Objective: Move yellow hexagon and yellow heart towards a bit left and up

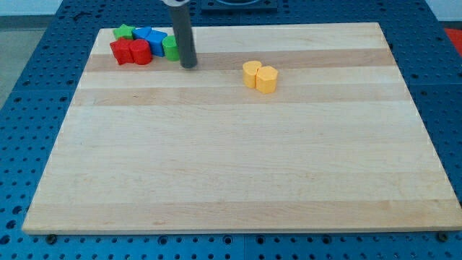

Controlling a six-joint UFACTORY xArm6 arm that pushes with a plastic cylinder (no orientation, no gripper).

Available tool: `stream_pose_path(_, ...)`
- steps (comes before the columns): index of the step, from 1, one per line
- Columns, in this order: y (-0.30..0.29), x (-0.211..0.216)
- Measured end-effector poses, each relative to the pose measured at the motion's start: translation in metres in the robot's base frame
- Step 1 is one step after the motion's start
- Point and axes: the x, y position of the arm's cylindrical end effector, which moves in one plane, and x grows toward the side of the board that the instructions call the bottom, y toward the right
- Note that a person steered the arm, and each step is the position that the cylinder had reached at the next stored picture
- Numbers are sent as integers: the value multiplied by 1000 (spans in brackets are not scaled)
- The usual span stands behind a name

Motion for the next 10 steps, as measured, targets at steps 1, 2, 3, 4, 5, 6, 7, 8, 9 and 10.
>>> stream_pose_path(1,41,49)
stream_pose_path(2,99,85)
stream_pose_path(3,172,87)
stream_pose_path(4,173,73)
stream_pose_path(5,135,61)
stream_pose_path(6,107,57)
stream_pose_path(7,104,56)
stream_pose_path(8,149,63)
stream_pose_path(9,201,58)
stream_pose_path(10,205,36)
